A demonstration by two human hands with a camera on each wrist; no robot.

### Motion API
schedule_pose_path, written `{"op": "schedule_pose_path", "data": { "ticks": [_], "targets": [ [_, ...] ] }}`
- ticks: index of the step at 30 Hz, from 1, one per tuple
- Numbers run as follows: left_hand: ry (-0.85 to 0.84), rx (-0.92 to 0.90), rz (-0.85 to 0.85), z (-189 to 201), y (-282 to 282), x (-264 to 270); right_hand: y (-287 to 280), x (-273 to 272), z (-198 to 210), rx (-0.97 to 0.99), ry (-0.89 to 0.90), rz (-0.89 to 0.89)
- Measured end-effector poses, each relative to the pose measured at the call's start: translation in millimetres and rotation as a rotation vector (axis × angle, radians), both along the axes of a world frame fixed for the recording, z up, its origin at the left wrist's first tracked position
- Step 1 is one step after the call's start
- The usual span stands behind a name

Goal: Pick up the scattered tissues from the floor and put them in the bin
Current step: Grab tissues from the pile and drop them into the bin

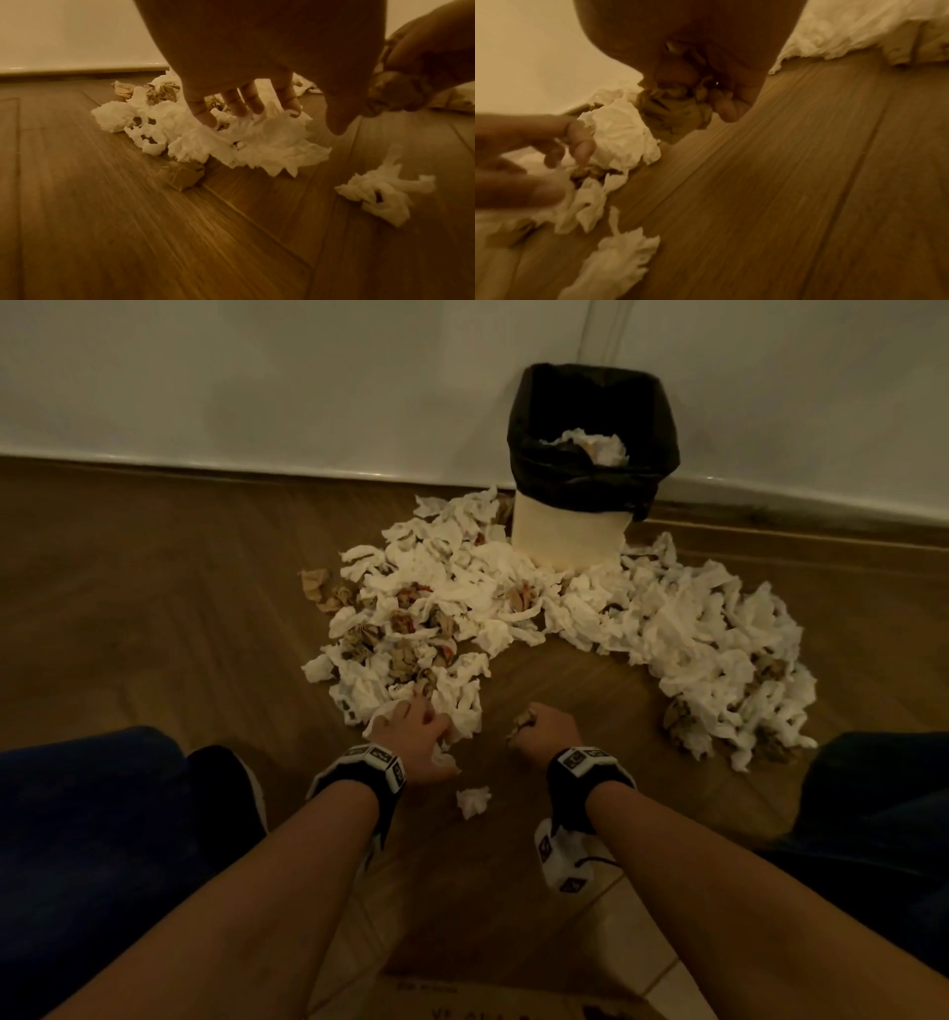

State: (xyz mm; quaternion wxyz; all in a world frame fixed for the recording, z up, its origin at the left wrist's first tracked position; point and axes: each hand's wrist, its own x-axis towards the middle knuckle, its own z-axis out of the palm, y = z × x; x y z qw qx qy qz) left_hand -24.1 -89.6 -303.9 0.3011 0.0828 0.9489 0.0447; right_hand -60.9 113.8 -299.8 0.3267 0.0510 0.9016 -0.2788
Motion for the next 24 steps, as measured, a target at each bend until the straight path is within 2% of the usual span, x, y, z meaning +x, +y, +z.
{"op": "schedule_pose_path", "data": {
  "ticks": [8,10,13,16,19,22,23,24],
  "targets": [
    [-0.058,-0.126,-0.097,-5.0,2.2,6.5,6.4,-2.3,1.9,0.037,-0.065,-0.107],
    [-0.039,-0.079,-0.087,-4.1,5.1,7.1,7.4,0.0,1.3,-0.010,-0.076,-0.134],
    [-0.083,0.032,0.030,2.1,9.6,2.1,7.4,2.5,1.9,-0.014,-0.083,-0.142],
    [-0.150,0.072,0.015,9.0,13.2,-8.2,4.6,1.7,5.7,0.028,-0.108,-0.081],
    [-0.143,0.153,0.063,9.3,14.8,-13.7,2.5,-0.1,4.7,-0.023,-0.163,-0.090],
    [-0.113,0.139,0.045,9.2,19.3,-15.5,1.6,1.8,1.8,-0.140,-0.219,-0.213],
    [-0.105,0.109,0.037,10.0,21.4,-16.5,1.4,0.7,2.8,-0.091,-0.222,-0.163],
    [-0.097,0.082,0.038,11.2,22.8,-17.7,3.5,2.7,8.1,-0.075,-0.243,-0.217]
  ]
}}
